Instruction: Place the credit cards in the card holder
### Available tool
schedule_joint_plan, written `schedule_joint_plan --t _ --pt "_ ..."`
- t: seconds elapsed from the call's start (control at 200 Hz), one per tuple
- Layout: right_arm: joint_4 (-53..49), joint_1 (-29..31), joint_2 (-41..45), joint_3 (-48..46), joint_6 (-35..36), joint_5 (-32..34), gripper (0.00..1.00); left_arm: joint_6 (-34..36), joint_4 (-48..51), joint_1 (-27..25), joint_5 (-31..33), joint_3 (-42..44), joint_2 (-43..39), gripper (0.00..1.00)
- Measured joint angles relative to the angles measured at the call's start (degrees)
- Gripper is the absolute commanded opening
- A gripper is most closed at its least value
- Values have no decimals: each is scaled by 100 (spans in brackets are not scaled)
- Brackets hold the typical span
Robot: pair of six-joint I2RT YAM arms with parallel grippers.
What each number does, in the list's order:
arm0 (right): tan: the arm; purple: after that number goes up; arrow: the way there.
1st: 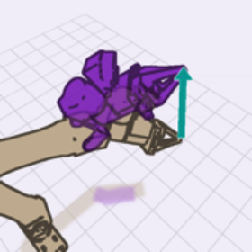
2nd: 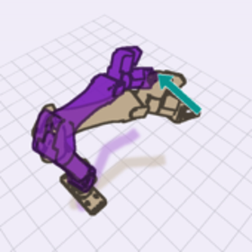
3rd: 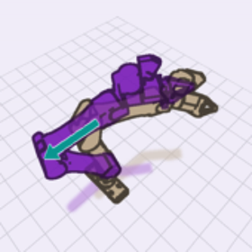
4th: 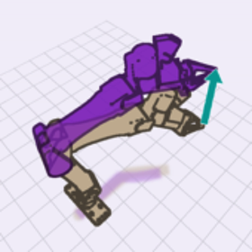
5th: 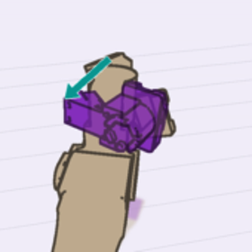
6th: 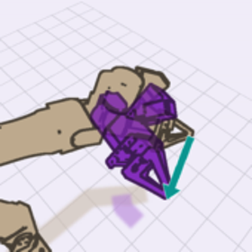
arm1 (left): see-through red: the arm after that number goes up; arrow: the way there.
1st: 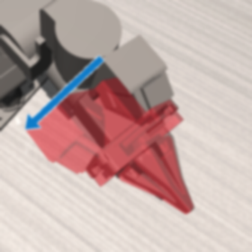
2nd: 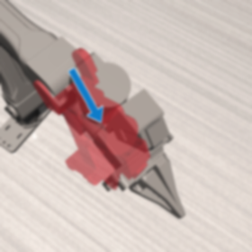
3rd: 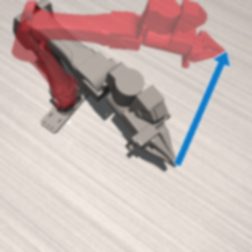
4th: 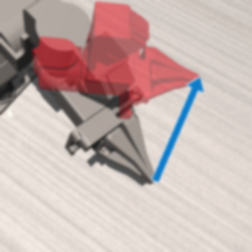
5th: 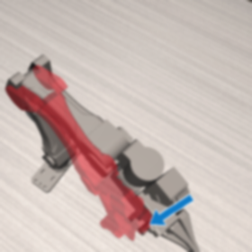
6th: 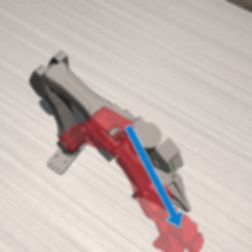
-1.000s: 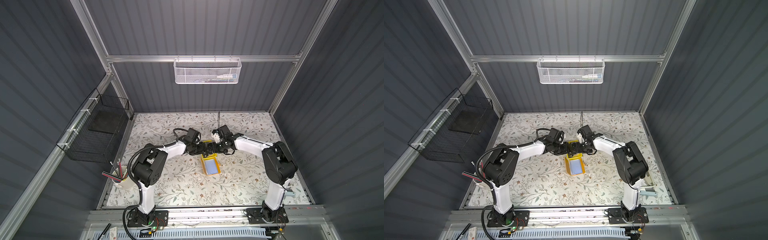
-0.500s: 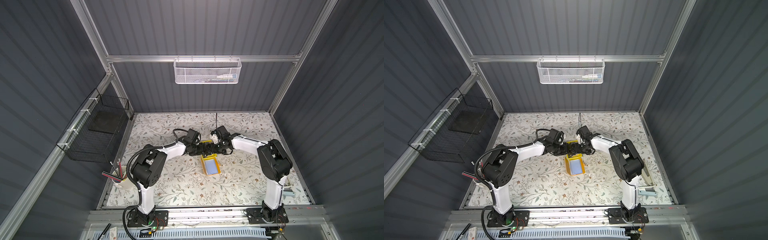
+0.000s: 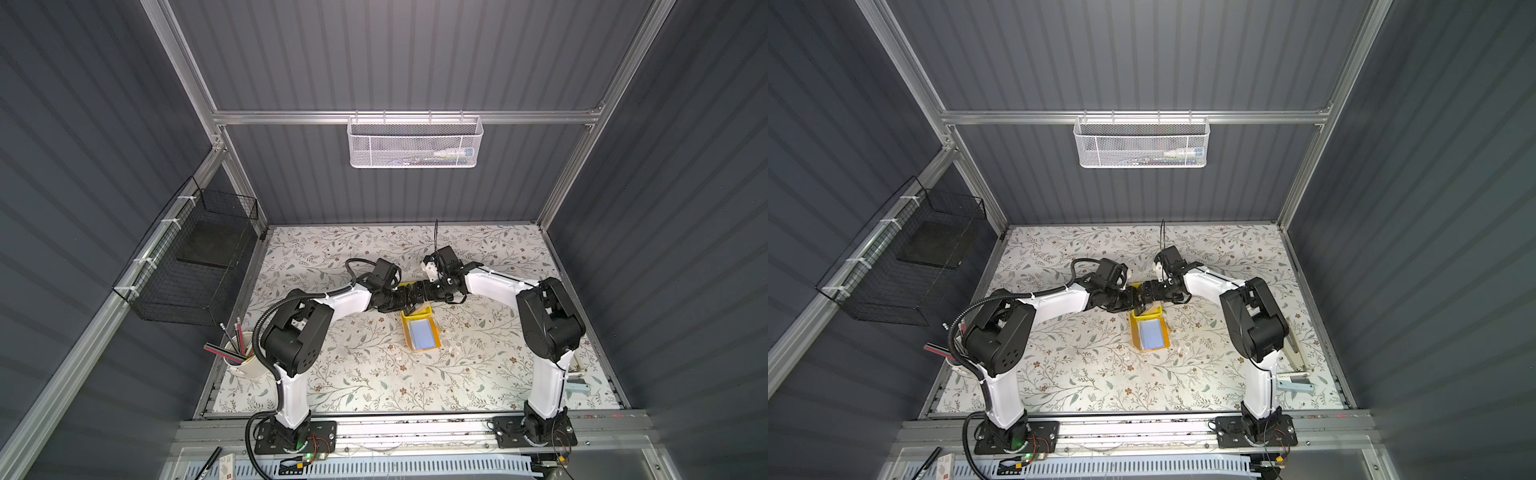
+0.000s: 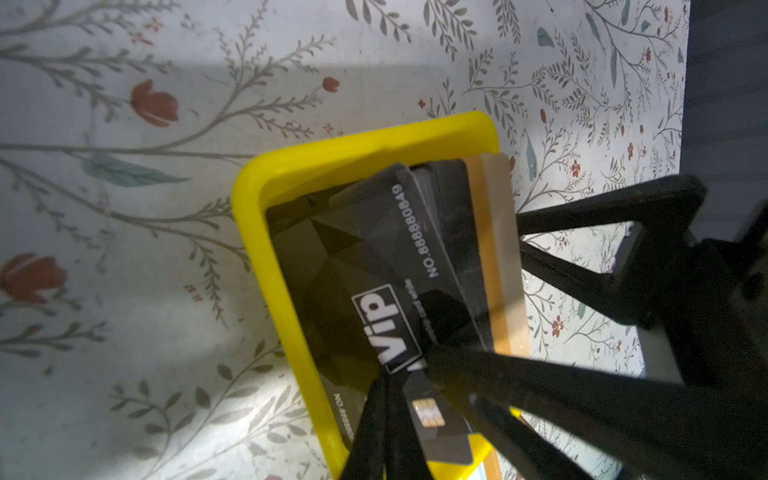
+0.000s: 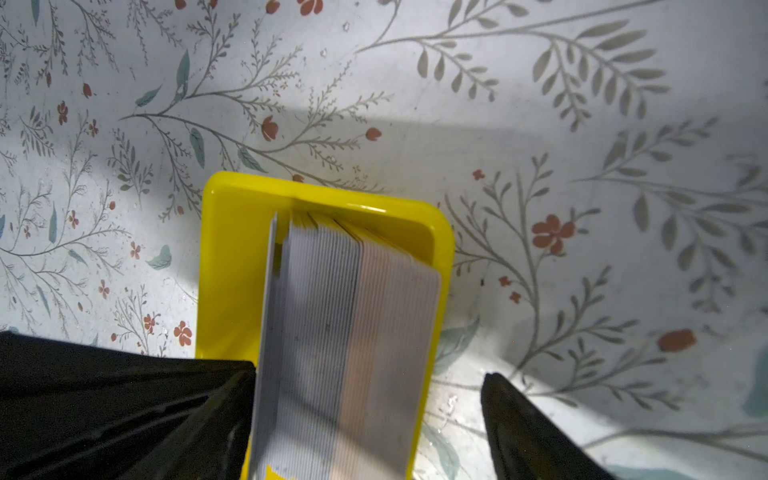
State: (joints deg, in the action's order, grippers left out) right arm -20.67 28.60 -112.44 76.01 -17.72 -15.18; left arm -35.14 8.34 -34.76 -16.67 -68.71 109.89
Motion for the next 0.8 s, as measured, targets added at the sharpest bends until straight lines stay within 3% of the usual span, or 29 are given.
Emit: schedule_joint_plan --t 0.355,0.67,0.8 --pt "-234 -11 348 -48 -94 114 82 -46 -245 0 -146 -4 105 7" --pt "-313 66 999 -164 -828 70 42 -92 -319 0 -162 -4 127 7" --pt "-328 157 949 -164 -1062 15 34 -109 -326 0 -160 -4 127 7"
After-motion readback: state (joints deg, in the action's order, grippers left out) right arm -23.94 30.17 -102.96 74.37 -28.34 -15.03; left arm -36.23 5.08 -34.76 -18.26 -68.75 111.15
